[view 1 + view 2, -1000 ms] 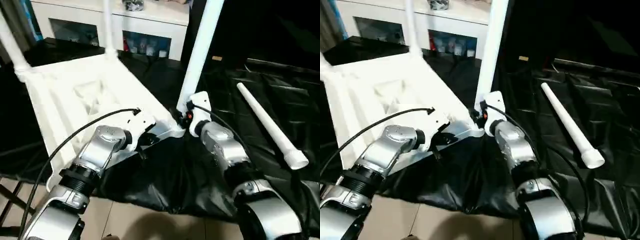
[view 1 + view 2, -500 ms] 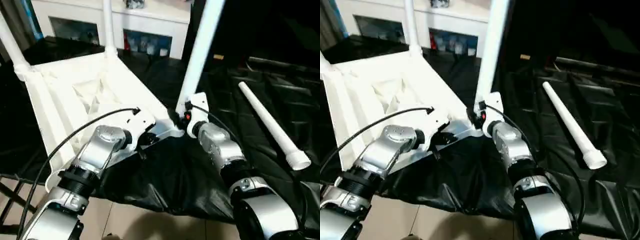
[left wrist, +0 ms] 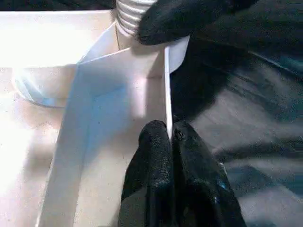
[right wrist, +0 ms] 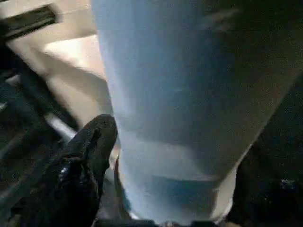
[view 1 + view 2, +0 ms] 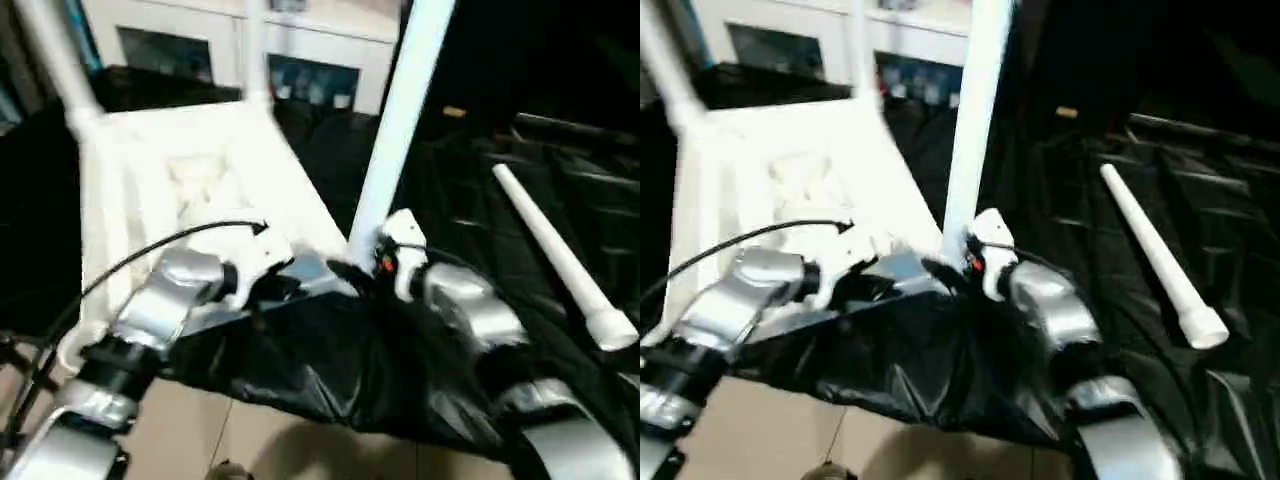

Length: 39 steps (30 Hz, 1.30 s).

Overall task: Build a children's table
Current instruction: Insert table leg to table base, then rotate leg to tighten

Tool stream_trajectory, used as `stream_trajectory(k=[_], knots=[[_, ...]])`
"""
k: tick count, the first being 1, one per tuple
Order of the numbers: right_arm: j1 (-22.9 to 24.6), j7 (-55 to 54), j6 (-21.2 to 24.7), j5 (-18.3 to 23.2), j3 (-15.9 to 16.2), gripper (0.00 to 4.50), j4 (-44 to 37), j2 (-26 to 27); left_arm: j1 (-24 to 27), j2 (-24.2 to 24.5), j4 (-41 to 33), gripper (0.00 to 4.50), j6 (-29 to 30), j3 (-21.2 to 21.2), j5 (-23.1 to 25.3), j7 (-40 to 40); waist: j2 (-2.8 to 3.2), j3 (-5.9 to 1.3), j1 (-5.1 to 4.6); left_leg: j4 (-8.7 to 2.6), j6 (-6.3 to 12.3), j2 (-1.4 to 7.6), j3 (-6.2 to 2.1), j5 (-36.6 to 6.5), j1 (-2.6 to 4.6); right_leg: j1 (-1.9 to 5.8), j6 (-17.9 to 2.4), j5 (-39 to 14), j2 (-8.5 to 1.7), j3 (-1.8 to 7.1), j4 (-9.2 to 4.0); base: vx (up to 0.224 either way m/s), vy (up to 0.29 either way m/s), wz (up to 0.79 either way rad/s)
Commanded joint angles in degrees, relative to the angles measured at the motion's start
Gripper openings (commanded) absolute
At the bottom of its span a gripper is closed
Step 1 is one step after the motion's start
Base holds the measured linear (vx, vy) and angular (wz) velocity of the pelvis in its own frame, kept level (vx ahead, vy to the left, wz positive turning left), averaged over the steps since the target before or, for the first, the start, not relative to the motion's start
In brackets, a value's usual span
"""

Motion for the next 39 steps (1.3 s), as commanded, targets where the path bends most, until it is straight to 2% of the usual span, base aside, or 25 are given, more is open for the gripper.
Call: stream_trajectory(k=[1, 3, 6, 8, 13, 16, 20, 23, 24, 25, 26, 27, 28, 29, 30, 32, 33, 34, 39], knots=[[1.16, 6.54, 0.19, 0.77, 2.86, 3.57, -3.48, -0.94, -0.71, -1.01, -1.91, 0.0, -3.51, -1.58, -2.3, -3.46, 0.82, -3.75, -0.16, -3.54, 0.86, 1.71, 0.02, -11.67, 0.65, 3.26, -10.96, -7.32, -3.94, 3.44, -3.58, 0.0, 0.0, 0.0], [2.33, 9.61, 0.34, 0.56, 4.3, 3.57, -5.24, -2.4, -0.49, -0.6, -1.45, 0.0, -4.65, -1.66, -2.71, -5.05, 0.83, -3.69, 0.15, -3.49, 1.03, 1.76, 0.09, -11.83, 0.8, 3.14, -10.87, -7.67, -3.97, 3.46, -3.67, 0.0, 0.0, 0.0], [3.8, 13.88, 0.0, -0.06, 6.47, 3.57, -7.0, -4.18, -0.01, 0.22, -1.26, 0.0, -6.14, -2.3, -3.03, -7.78, 0.88, -3.65, 0.32, -3.54, 0.77, 1.75, 0.0, -12.45, 0.64, 3.28, -10.59, -9.15, -4.07, 3.42, -3.77, 0.0, 0.0, 0.0], [4.07, 15.3, 0.07, -0.23, 7.16, 3.42, -7.48, -4.67, 0.17, 0.56, -1.29, 0.0, -6.45, -2.63, -3.15, -8.92, 0.83, -3.61, 0.35, -3.56, 0.77, 1.75, 0.01, -12.87, 0.65, 3.26, -10.42, -9.97, -4.11, 3.45, -3.86, 0.0, 0.0, 0.0], [4.6, 17.39, 1.29, 0.2, 7.87, 3.08, -9.1, -5.19, 0.46, 1.13, -1.17, 0.0, -7.4, -3.29, -3.06, -11.01, 0.9, -3.69, 0.53, -3.53, 0.39, 1.8, -0.08, -12.96, 0.73, 3.2, -10.54, -10.56, -4.1, 3.42, -3.78, 0.0, 0.0, 0.0], [5.11, 17.92, 1.87, 0.25, 7.95, 2.83, -10.05, -5.31, 0.54, 1.39, -0.77, 0.0, -7.94, -3.35, -3.02, -11.48, 0.98, -3.82, 0.7, -3.42, 0.34, 1.78, -0.07, -12.31, 0.77, 3.26, -11.05, -8.69, -4.01, 3.38, -3.51, 0.0, 0.0, 0.0], [5.7, 17.69, 3.04, 1.05, 7.54, 2.78, -10.43, -4.82, 0.51, 1.04, -0.04, 0.0, -7.78, -2.81, -2.89, -11.3, 0.92, -3.86, 0.9, -3.33, 0.53, 1.71, 0.02, -11.63, 0.76, 3.32, -11.23, -7.55, -4.0, 3.38, -3.43, 0.0, 0.0, 0.0], [6.08, 16.41, 3.53, 1.43, 6.81, 2.75, -10.17, -4.05, 0.37, 0.29, 0.41, 0.0, -6.96, -2.14, -2.84, -9.96, 1.0, -3.8, 0.93, -3.43, 0.18, 1.75, -0.06, -12.59, 0.81, 3.27, -11.08, -8.96, -4.04, 3.33, -3.56, 0.0, 0.0, 0.0], [6.0, 13.38, 3.67, 1.35, 5.57, 2.75, -9.03, -2.78, -0.11, -0.66, 1.15, 0.0, -5.79, -1.61, -2.19, -7.46, 0.99, -3.72, 0.92, -3.46, -0.06, 1.72, -0.07, -13.34, 0.79, 3.28, -10.79, -10.33, -4.09, 3.35, -3.72, 0.0, 0.0, 0.0], [5.16, 6.04, 3.69, 0.88, 3.0, 2.75, -5.91, -0.06, -1.21, -2.36, 2.82, 0.0, -4.03, -1.06, -0.45, -2.61, 0.89, -3.49, 0.75, -3.59, -0.56, 1.76, -0.05, -14.44, 0.93, 3.0, -10.56, -12.32, -4.16, 3.42, -3.89, 0.0, 0.0, 0.0], [4.97, 4.56, 3.68, 0.8, 2.48, 2.75, -5.26, 0.49, -1.42, -2.71, 3.15, 0.0, -3.79, -0.96, -0.15, -1.73, 0.93, -3.43, 0.72, -3.67, -1.06, 1.72, -0.17, -14.86, 0.92, 3.01, -10.25, -13.94, -4.35, 3.43, -4.08, 0.0, 0.0, 0.0], [4.11, -1.17, 3.68, 0.62, 0.51, 2.74, -2.7, 2.61, -2.16, -4.32, 4.02, 0.0, -2.38, -0.37, 0.27, 1.23, 0.92, -3.39, 0.63, -3.82, -1.85, 1.69, -0.4, -16.91, 1.16, 3.05, -9.11, -18.5, -4.48, 3.27, -4.56, 0.0, 0.0, 0.0], [3.57, -4.52, 3.89, 0.62, -0.71, 2.74, -1.22, 3.94, -2.73, -5.49, 4.56, 0.0, -1.31, 0.09, 0.41, 3.18, 0.85, -3.26, 0.37, -3.83, -2.6, 1.67, -0.39, -18.14, 1.39, 2.66, -8.34, -21.7, -4.54, 3.32, -4.85, 0.0, 0.0, 0.0], [3.27, -6.25, 3.86, 0.59, -1.23, 2.74, -0.42, 4.62, -3.05, -6.21, 4.8, 0.0, -0.92, 0.33, 0.36, 4.13, 0.82, -3.37, 0.28, -3.78, -2.82, 1.64, -0.61, -18.59, 1.42, 2.78, -8.0, -23.02, -4.71, 3.18, -4.95, 0.0, 0.0, 0.0], [2.6, -10.41, 3.56, 0.2, -2.19, 2.74, 1.41, 6.14, -3.71, -7.81, 5.37, 0.0, 0.08, 0.74, 0.4, 6.11, 0.77, -3.4, -0.16, -3.98, -2.86, 1.67, -0.74, -18.06, 0.87, 3.15, -7.23, -23.37, -4.69, 3.14, -4.96, 0.0, 0.0, 0.0], [2.08, -13.24, 3.35, -0.03, -2.69, 2.74, 2.87, 7.46, -4.21, -9.15, 5.97, 0.0, 0.55, 0.83, 0.78, 7.94, 0.77, -3.34, -0.38, -3.81, -2.58, 1.55, -0.59, -18.65, 1.23, 2.65, -6.86, -24.13, -4.62, 3.2, -5.35, 0.0, 0.0, 0.0], [1.56, -15.72, 3.18, -0.07, -3.07, 2.74, 4.29, 8.98, -4.72, -10.82, 6.83, 0.0, 0.89, 1.04, 1.17, 10.2, 0.81, -3.42, -0.47, -3.62, -2.11, 1.43, -0.53, -18.42, 1.27, 2.64, -6.85, -24.06, -4.62, 3.27, -5.42, 0.0, 0.0, 0.0], [1.3, -16.92, 3.15, -0.15, -3.16, 2.74, 4.82, 9.69, -4.84, -11.59, 7.08, 0.0, 1.2, 1.12, 1.06, 10.73, 0.89, -3.36, -0.48, -3.72, -1.75, 1.41, -0.55, -17.39, 1.0, 2.79, -6.74, -23.64, -4.56, 3.23, -5.41, 0.0, 0.0, 0.0], [0.49, -21.99, 1.11, -2.09, -2.93, 2.74, 6.74, 13.18, -4.53, -15.05, 7.89, 0.0, 1.38, 0.21, 1.98, 13.59, 1.1, -3.5, -0.48, -3.75, -1.24, 1.42, -0.51, -16.94, 0.89, 2.75, -6.42, -22.32, -4.4, 3.19, -5.31, 0.0, 0.0, 0.0]])
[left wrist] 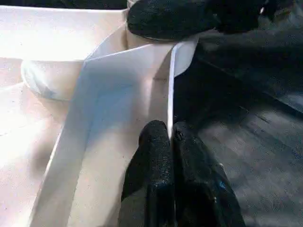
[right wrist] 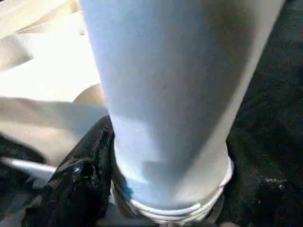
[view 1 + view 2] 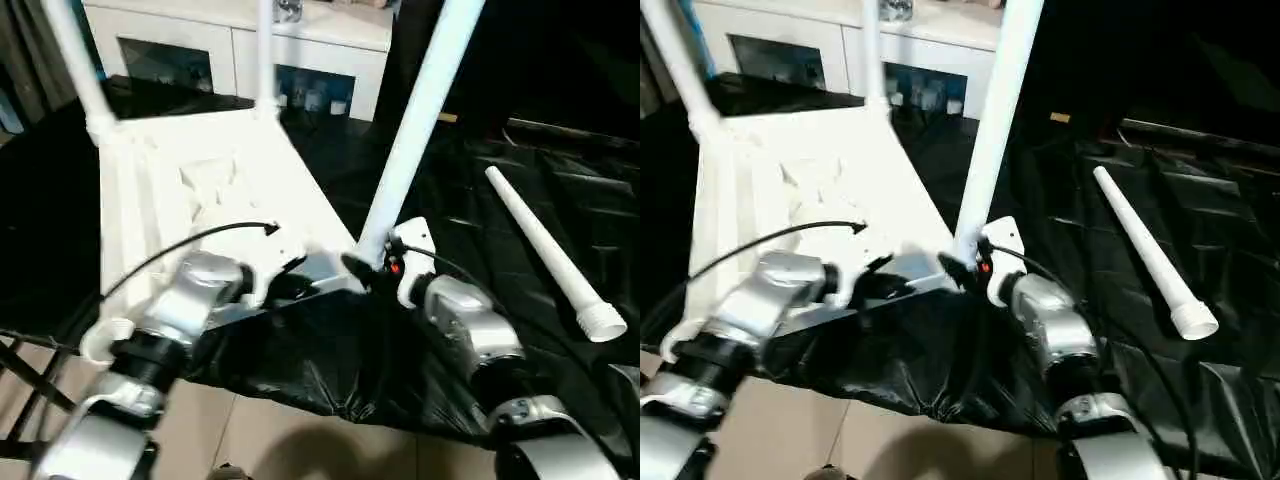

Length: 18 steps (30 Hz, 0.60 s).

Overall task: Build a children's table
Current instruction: Rotate leg to tighten

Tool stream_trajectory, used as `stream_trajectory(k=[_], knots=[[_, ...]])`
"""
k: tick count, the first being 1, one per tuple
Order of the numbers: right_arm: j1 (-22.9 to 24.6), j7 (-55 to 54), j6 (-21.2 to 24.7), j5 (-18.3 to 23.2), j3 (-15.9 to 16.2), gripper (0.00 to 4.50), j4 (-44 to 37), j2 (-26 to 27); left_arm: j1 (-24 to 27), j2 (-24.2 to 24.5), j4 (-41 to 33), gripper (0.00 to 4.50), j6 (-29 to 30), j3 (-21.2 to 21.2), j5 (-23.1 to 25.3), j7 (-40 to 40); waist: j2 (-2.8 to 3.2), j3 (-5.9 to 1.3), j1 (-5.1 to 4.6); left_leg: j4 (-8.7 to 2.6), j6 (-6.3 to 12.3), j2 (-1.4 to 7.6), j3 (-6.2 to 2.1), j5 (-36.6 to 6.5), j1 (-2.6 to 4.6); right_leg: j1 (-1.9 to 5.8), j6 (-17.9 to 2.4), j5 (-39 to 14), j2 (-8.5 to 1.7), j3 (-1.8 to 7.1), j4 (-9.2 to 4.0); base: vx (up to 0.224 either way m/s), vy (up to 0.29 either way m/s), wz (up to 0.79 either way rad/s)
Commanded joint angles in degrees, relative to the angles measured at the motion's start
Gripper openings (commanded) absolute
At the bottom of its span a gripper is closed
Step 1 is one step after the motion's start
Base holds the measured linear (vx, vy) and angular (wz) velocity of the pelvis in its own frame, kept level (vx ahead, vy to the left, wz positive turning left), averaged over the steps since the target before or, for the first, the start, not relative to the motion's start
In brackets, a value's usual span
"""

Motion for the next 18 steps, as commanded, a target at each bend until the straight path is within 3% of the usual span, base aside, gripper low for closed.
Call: stream_trajectory(k=[1, 3, 5, 8, 10, 12, 16, 18], knots=[[-0.36, 0.84, 0.4, -1.18, 4.56, 2.74, 2.45, 5.13, -1.49, -4.98, -0.36, 0.0, -0.8, -1.71, -1.62, 2.3, 0.45, -3.17, -0.09, -4.04, -1.17, 1.49, -0.46, -16.98, 0.34, 2.17, -6.69, -22.17, -4.37, 3.16, -5.4, 0.0, 0.0, 0.0], [-0.58, 0.28, -0.32, -1.54, 4.21, 2.74, 3.08, 5.66, -1.37, -5.47, -0.25, 0.0, -0.78, -1.9, -1.27, 2.73, 0.53, -3.18, -0.13, -4.06, -0.93, 1.45, -0.46, -17.3, 0.28, 2.18, -6.69, -21.99, -4.34, 3.16, -5.39, 0.0, 0.0, 0.0], [-1.12, 0.52, -1.01, -1.04, 3.1, 3.44, 4.12, 5.87, -1.33, -5.57, -0.31, 0.0, -0.41, -1.94, -1.07, 3.11, 0.62, -3.18, -0.18, -4.07, -0.78, 1.43, -0.44, -17.6, 0.29, 2.13, -6.79, -22.08, -4.36, 3.16, -5.41, 0.0, 0.0, 0.0], [-1.02, 4.04, -2.03, -0.58, 3.43, 3.56, 3.04, 3.66, -0.66, -3.97, -1.44, 0.0, -1.74, -1.94, -1.37, 0.92, 0.7, -3.18, -0.2, -4.12, -0.57, 1.44, -0.45, -17.83, 0.24, 2.2, -6.73, -21.74, -4.29, 3.15, -5.43, 0.0, 0.0, 0.0], [-0.79, 5.57, -2.49, -0.75, 4.0, 3.92, 2.39, 2.83, -0.43, -3.36, -1.76, 0.0, -2.47, -1.94, -1.59, -0.17, 0.75, -3.27, -0.17, -4.11, -0.4, 1.5, -0.44, -17.54, 0.24, 2.22, -6.93, -20.8, -4.25, 3.17, -5.36, 0.0, 0.0, 0.0], [-0.3, 7.94, -2.57, -0.71, 4.62, 3.92, 1.17, 1.63, -0.02, -2.5, -2.44, 0.0, -3.08, -1.98, -2.0, -1.75, 0.66, -3.36, -0.13, -4.05, 0.05, 1.51, -0.34, -16.18, -0.01, 2.46, -7.62, -17.88, -4.18, 3.23, -5.02, 0.0, 0.0, 0.0], [2.79, 24.31, -2.65, 0.64, 8.22, 3.92, -6.47, -5.7, 2.32, 2.93, -6.05, 0.0, -7.12, -2.58, -3.96, -11.34, 0.46, -3.5, 0.18, -3.8, 1.68, 1.53, -0.22, -13.5, -0.26, 2.89, -8.19, -13.78, -4.13, 3.27, -4.56, 0.0, 0.0, 0.0], [3.35, 28.51, -2.58, 1.06, 9.27, 3.92, -8.14, -7.64, 2.69, 4.24, -6.53, 0.0, -7.58, -2.39, -4.67, -13.44, 0.61, -3.77, 0.16, -3.49, 2.78, 1.49, -0.05, -11.06, -0.17, 2.91, -10.01, -8.48, -3.93, 3.27, -3.85, 0.0, 0.0, 0.0]])
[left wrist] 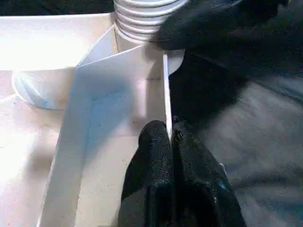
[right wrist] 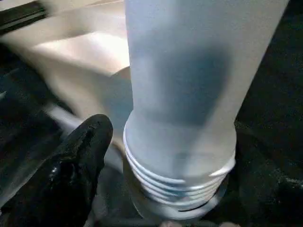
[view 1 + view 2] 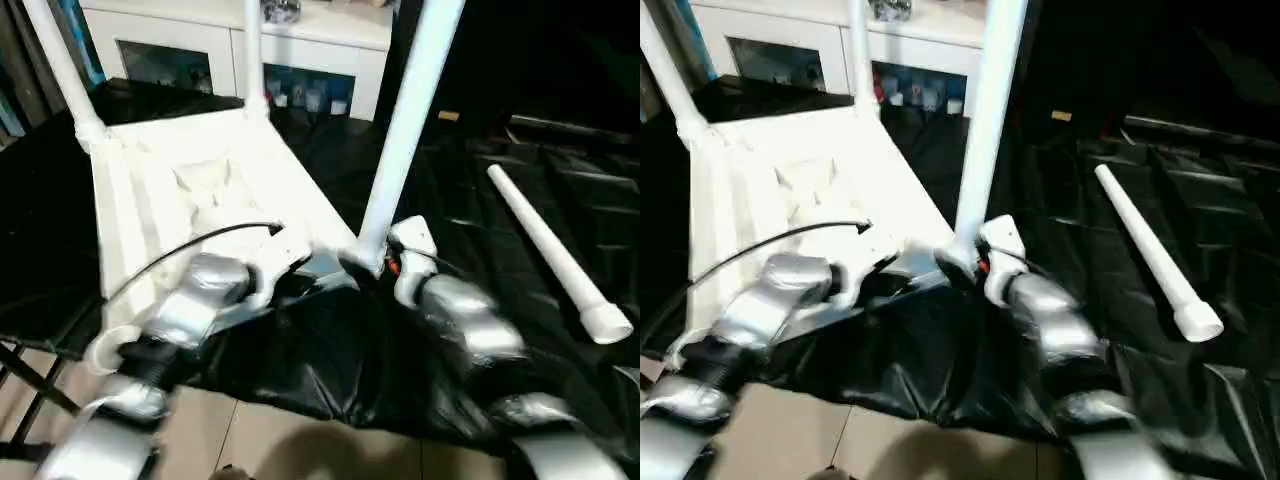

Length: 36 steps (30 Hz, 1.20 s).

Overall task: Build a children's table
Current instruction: Rotate leg to tighten

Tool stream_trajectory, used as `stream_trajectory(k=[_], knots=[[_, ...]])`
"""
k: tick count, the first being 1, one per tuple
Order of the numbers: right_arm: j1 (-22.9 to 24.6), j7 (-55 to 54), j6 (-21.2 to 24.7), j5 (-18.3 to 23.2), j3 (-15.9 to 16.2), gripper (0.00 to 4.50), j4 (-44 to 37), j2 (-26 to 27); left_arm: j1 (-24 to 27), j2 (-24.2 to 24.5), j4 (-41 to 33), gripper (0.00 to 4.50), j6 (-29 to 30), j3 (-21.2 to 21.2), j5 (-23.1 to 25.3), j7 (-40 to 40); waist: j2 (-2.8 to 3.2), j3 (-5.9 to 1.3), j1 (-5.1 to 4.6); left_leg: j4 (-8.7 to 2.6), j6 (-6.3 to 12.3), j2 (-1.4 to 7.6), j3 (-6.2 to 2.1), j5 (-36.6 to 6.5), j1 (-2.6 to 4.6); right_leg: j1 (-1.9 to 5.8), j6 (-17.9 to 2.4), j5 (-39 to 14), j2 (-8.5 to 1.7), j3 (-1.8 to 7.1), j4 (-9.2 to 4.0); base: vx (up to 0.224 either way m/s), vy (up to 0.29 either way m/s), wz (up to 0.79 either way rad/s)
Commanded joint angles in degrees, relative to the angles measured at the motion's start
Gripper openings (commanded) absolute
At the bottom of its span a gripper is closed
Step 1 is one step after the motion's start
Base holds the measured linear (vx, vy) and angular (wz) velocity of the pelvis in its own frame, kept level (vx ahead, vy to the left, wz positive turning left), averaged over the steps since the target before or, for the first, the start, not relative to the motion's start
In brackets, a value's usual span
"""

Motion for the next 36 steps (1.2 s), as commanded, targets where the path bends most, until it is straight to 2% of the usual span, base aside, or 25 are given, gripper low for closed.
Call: stream_trajectory(k=[1, 3, 5, 7, 9, 13, 18, 19, 20, 23, 26, 28, 29, 30, 31, 32, 33, 34, 36], knots=[[0.26, 9.41, 0.46, 0.92, 4.77, 3.92, -3.6, -0.4, 0.01, -0.76, -2.56, 0.0, -2.78, -1.5, -3.39, -4.64, 0.34, -3.73, 0.04, -3.21, 3.18, 1.48, -0.05, -10.07, 0.04, 3.18, -10.84, -6.47, -3.8, 3.22, -3.63, 0.0, 0.0, 0.0], [0.56, 11.95, 0.67, 1.04, 5.69, 3.92, -4.67, -1.67, 0.3, 0.15, -2.87, 0.0, -2.96, -1.44, -3.88, -6.16, 0.39, -3.69, 0.25, -3.09, 3.6, 1.57, 0.08, -9.59, 0.11, 3.13, -11.86, -5.23, -3.77, 3.21, -3.4, 0.0, 0.0, 0.0], [0.9, 15.27, 1.0, 0.92, 6.96, 3.92, -5.92, -3.26, 0.69, 1.39, -3.13, 0.0, -3.67, -1.39, -4.36, -8.24, 0.5, -3.61, 0.37, -3.17, 3.23, 1.68, 0.09, -10.36, 0.17, 3.12, -12.03, -6.63, -3.92, 3.19, -3.53, 0.0, 0.0, 0.0], [1.12, 17.17, 1.18, 0.75, 7.76, 3.77, -6.64, -4.11, 0.95, 2.09, -3.32, 0.0, -3.9, -1.31, -4.69, -9.49, 0.45, -3.47, 0.5, -3.22, 2.81, 1.72, 0.11, -11.66, 0.14, 3.13, -11.63, -8.72, -3.92, 3.2, -3.76, 0.0, 0.0, 0.0], [1.41, 19.65, 1.49, 0.4, 8.72, 3.66, -7.49, -5.09, 1.37, 2.99, -3.75, 0.0, -4.27, -1.2, -5.19, -11.33, 0.36, -3.29, 0.52, -3.41, 1.98, 1.69, 0.02, -13.46, 0.19, 3.04, -10.19, -13.34, -4.06, 3.21, -4.27, 0.0, 0.0, 0.0], [2.15, 22.72, 2.46, 0.36, 10.56, 3.36, -9.5, -6.38, 2.68, 4.85, -5.07, 0.0, -4.71, -1.79, -5.58, -14.43, 0.23, -3.35, 0.52, -3.46, 1.8, 1.8, -0.11, -13.16, 0.18, 3.02, -9.65, -13.97, -4.03, 3.24, -4.13, 0.0, 0.0, 0.0], [2.33, 23.17, 3.85, 0.98, 10.35, 2.93, -10.04, -6.06, 2.93, 5.39, -4.9, 0.0, -5.15, -1.75, -5.48, -14.94, 0.25, -3.38, 0.43, -3.42, 1.68, 1.72, -0.05, -12.79, 0.18, 2.97, -10.2, -12.85, -3.96, 3.22, -4.05, 0.0, 0.0, 0.0], [2.37, 23.12, 3.99, 1.08, 10.26, 2.87, -10.0, -5.97, 2.91, 5.36, -4.86, 0.0, -5.14, -1.74, -5.44, -14.88, -0.21, -3.25, 0.38, -3.43, 1.73, 1.71, 0.02, -12.91, 0.2, 2.9, -9.97, -13.36, -3.94, 3.23, -4.18, 0.0, 0.0, 0.0], [2.56, 22.85, 4.36, 1.36, 10.05, 2.84, -10.06, -5.72, 2.85, 5.26, -4.71, 0.0, -5.19, -1.65, -5.37, -14.68, -0.06, -3.26, 0.44, -3.43, 1.71, 1.69, -0.03, -12.89, 0.21, 2.91, -9.92, -13.7, -3.99, 3.24, -4.11, 0.0, 0.0, 0.0], [3.04, 21.65, 5.52, 2.26, 9.06, 2.75, -10.16, -4.95, 2.73, 4.75, -4.6, 0.0, -5.02, -1.36, -5.3, -13.87, -0.31, -3.24, 0.36, -3.42, 1.86, 1.73, 0.0, -12.39, 0.23, 2.84, -9.63, -13.89, -3.99, 3.27, -4.15, 0.0, 0.0, 0.0], [2.47, 13.98, 6.99, 2.58, 5.96, 2.74, -8.54, -1.94, 1.85, 3.33, -3.44, 0.0, -3.88, -0.27, -4.34, -10.07, -0.31, -3.07, 0.12, -3.55, 1.4, 1.64, -0.06, -12.84, 0.19, 2.74, -9.26, -15.35, -4.02, 3.26, -4.27, 0.0, 0.0, 0.0], [1.2, 4.8, 6.77, 1.18, 3.5, 2.74, -5.35, 0.9, 0.62, 2.01, -1.95, 0.0, -2.58, 0.18, -2.89, -5.89, -0.23, -2.84, -0.45, -3.73, -0.19, 1.53, -0.2, -15.04, 0.45, 2.45, -8.02, -20.29, -4.17, 3.26, -4.86, 0.0, 0.0, 0.0], [1.12, 4.24, 6.72, 1.07, 3.38, 2.74, -5.12, 1.05, 0.55, 1.92, -1.88, 0.0, -2.5, 0.19, -2.8, -5.65, -0.23, -2.85, -0.5, -3.74, -0.55, 1.49, -0.26, -15.63, 0.53, 2.45, -7.71, -21.53, -4.23, 3.2, -4.97, 0.0, 0.0, 0.0], [0.24, -1.37, 6.38, 0.19, 2.09, 2.74, -2.68, 2.72, -0.3, 0.57, -1.06, 0.0, -1.38, 0.67, -2.27, -2.79, 0.08, -2.94, -0.75, -3.86, -1.08, 1.58, -0.5, -15.73, 0.39, 2.67, -7.35, -22.08, -4.35, 3.16, -4.92, 0.0, 0.0, 0.0], [0.21, -1.56, 6.36, 0.17, 2.06, 2.74, -2.59, 2.78, -0.33, 0.51, -1.03, 0.0, -1.32, 0.69, -2.27, -2.69, -0.08, -2.79, -1.06, -3.95, -1.13, 1.52, -0.46, -16.09, 0.3, 2.57, -7.11, -22.43, -4.22, 3.15, -5.19, 0.0, 0.0, 0.0], [-0.89, -8.11, 5.74, -0.93, 0.91, 2.74, 0.4, 4.92, -1.51, -1.59, -0.09, 0.0, 0.43, 1.44, -2.03, 0.91, -0.17, -2.76, -1.59, -3.8, -1.4, 1.43, -0.4, -17.22, 0.53, 2.32, -7.08, -23.31, -4.2, 3.17, -5.29, 0.0, 0.0, 0.0], [-0.89, -8.11, 5.74, -0.93, 0.91, 2.73, 0.4, 4.92, -1.51, -1.59, -0.09, 0.0, 0.43, 1.44, -2.03, 0.91, -0.17, -2.76, -1.59, -3.8, -1.4, 1.43, -0.4, -17.22, 0.53, 2.32, -7.08, -23.31, -4.2, 3.17, -5.29, 0.0, 0.0, 0.0], [-1.6, -11.93, 5.88, -1.43, 0.32, 2.73, 2.15, 6.34, -2.09, -2.98, 0.22, 0.0, 1.17, 1.59, -1.55, 3.28, 0.17, -2.94, -1.59, -3.76, -1.17, 1.39, -0.51, -16.09, 0.24, 2.63, -6.91, -22.77, -4.31, 3.19, -5.25, 0.0, 0.0, 0.0], [-2.32, -15.5, 6.23, -1.64, -0.3, 2.73, 3.68, 7.86, -2.48, -4.36, 0.29, 0.0, 1.84, 1.51, -0.83, 5.68, -0.02, -2.96, -1.62, -3.67, -0.96, 1.35, -0.43, -16.22, 0.42, 2.53, -7.18, -21.86, -4.18, 3.17, -5.24, 0.0, 0.0, 0.0]])
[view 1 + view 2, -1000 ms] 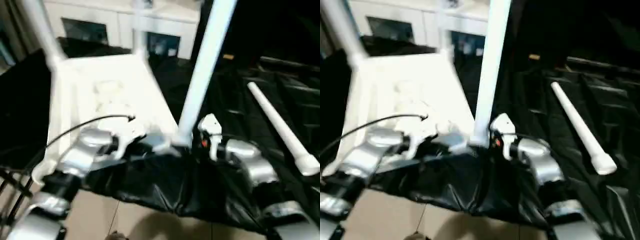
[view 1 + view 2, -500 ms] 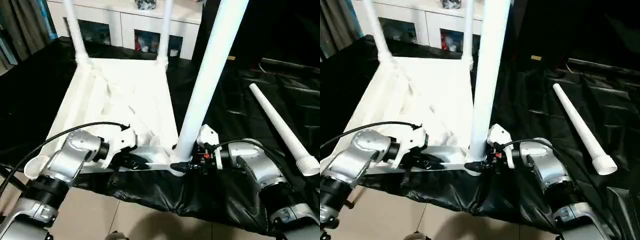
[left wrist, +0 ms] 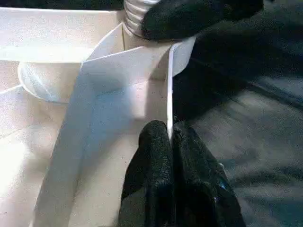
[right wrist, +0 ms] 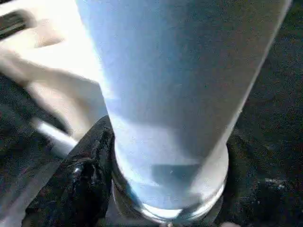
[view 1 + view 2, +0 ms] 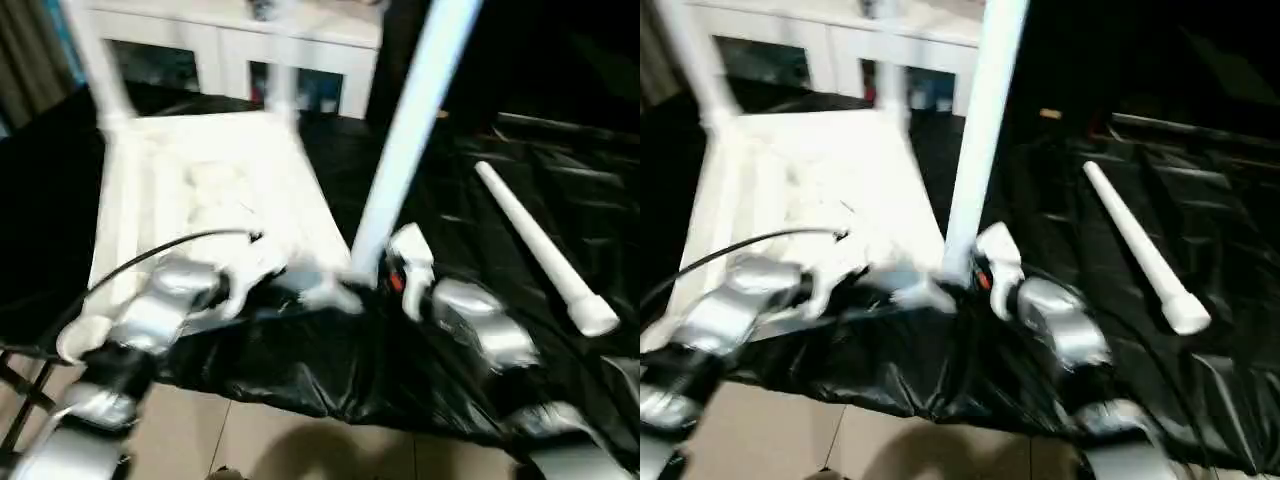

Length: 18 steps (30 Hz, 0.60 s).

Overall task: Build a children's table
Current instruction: Rotate leg to tighten

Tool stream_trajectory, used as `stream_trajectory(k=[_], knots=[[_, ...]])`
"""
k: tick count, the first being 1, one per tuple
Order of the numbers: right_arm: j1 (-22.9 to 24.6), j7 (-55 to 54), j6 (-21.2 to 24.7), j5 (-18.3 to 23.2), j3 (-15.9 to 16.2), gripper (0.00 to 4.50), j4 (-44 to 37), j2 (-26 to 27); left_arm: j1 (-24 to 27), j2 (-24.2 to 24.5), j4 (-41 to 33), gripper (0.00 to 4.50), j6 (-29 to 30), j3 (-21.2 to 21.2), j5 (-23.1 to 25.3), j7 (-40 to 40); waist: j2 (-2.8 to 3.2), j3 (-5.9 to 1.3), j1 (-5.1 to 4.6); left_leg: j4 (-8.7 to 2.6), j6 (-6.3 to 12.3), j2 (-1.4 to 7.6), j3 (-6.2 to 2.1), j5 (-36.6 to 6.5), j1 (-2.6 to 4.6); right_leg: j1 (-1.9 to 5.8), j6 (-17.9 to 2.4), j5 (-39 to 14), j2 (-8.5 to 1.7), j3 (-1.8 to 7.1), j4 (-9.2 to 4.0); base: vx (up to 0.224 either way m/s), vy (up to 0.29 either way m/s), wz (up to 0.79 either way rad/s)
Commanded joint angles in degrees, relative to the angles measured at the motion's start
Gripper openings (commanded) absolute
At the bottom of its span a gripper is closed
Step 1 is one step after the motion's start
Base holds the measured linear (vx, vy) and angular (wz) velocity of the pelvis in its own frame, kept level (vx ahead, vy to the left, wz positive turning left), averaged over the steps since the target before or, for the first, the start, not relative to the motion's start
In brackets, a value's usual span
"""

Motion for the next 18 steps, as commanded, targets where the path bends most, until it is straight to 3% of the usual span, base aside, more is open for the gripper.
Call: stream_trajectory(k=[1, 2, 5, 6, 8, 9, 10, 13, 17, 18], knots=[[-0.87, -5.25, 1.36, -1.07, 1.2, 2.73, 3.92, 3.67, -1.72, -4.56, -1.28, 0.0, 0.14, 0.1, -0.92, 3.97, 0.53, -3.22, 0.02, -3.84, -0.84, 1.41, -0.32, -15.42, 0.2, 2.47, -7.81, -20.13, -4.14, 3.29, -5.16, 0.0, 0.0, 0.0], [-1.49, -7.57, 1.63, -1.31, 0.67, 2.73, 4.89, 4.81, -1.66, -5.87, -1.48, 0.0, 0.73, 0.07, -0.75, 5.49, 0.28, -3.18, 0.04, -3.84, -0.78, 1.42, -0.31, -15.24, 0.18, 2.47, -7.92, -19.9, -4.15, 3.27, -5.18, 0.0, 0.0, 0.0], [-2.43, -10.72, 1.49, -1.81, -0.13, 2.73, 6.43, 6.5, -1.29, -7.86, -1.81, 0.0, 1.37, -0.12, -0.53, 7.56, 0.53, -3.35, 0.06, -3.81, -0.72, 1.4, -0.28, -14.16, 0.09, 2.61, -8.71, -16.75, -3.95, 3.25, -4.7, 0.0, 0.0, 0.0], [-2.71, -11.29, 0.79, -2.07, -0.08, 2.73, 7.12, 7.0, -0.9, -8.62, -2.06, 0.0, 1.72, -0.31, -0.51, 8.44, 0.14, -3.45, 0.25, -3.73, -0.25, 1.37, -0.2, -13.82, 0.09, 2.72, -8.62, -16.13, -4.04, 3.25, -4.58, 0.0, 0.0, 0.0], [-2.94, -10.92, 0.17, -2.08, 0.01, 2.73, 7.61, 7.29, -0.55, -8.84, -2.51, 0.0, 1.94, -0.49, -0.45, 8.76, 0.31, -3.5, 0.38, -3.7, 0.3, 1.36, -0.1, -13.0, 0.1, 2.7, -8.75, -14.61, -4.0, 3.33, -4.54, 0.0, 0.0, 0.0], [-3.03, -10.68, -0.08, -2.12, 0.05, 3.08, 7.73, 7.19, -0.22, -8.59, -2.88, 0.0, 1.72, -0.72, -0.45, 8.32, -0.07, -3.57, 0.36, -3.7, 0.53, 1.35, -0.06, -12.89, 0.03, 2.81, -8.76, -14.54, -3.98, 3.27, -4.54, 0.0, 0.0, 0.0], [-3.11, -9.52, -0.25, -1.79, 0.04, 3.29, 7.64, 6.99, 0.14, -8.17, -3.32, 0.0, 1.39, -0.9, -0.62, 7.57, 0.15, -3.48, 0.46, -3.73, 0.56, 1.37, -0.1, -13.22, 0.0, 2.78, -8.57, -15.53, -4.15, 3.27, -4.59, 0.0, 0.0, 0.0], [-3.25, -7.6, -0.52, -1.13, -0.08, 3.52, 7.24, 6.44, 0.8, -7.2, -4.19, 0.0, 1.04, -1.1, -1.15, 5.89, 0.34, -3.5, 0.39, -3.75, 0.53, 1.4, -0.12, -13.56, 0.01, 2.76, -8.16, -16.33, -4.14, 3.3, -4.73, 0.0, 0.0, 0.0], [-3.06, -3.18, -1.74, -1.82, 1.33, 3.87, 5.58, 4.48, 1.88, -5.17, -5.84, 0.0, 0.38, -0.88, -1.8, 2.45, 0.36, -3.7, 0.4, -3.62, 1.13, 1.44, -0.04, -11.7, -0.04, 2.86, -9.26, -12.39, -4.01, 3.32, -4.26, 0.0, 0.0, 0.0], [-2.0, 2.82, -1.79, -1.51, 3.04, 3.87, 2.97, 2.23, 2.23, -3.59, -6.38, 0.0, -0.43, -0.97, -2.45, -0.02, 0.23, -3.68, 0.43, -3.57, 1.49, 1.39, 0.04, -11.31, -0.16, 2.96, -9.65, -11.33, -3.93, 3.31, -4.15, 0.0, 0.0, 0.0]])
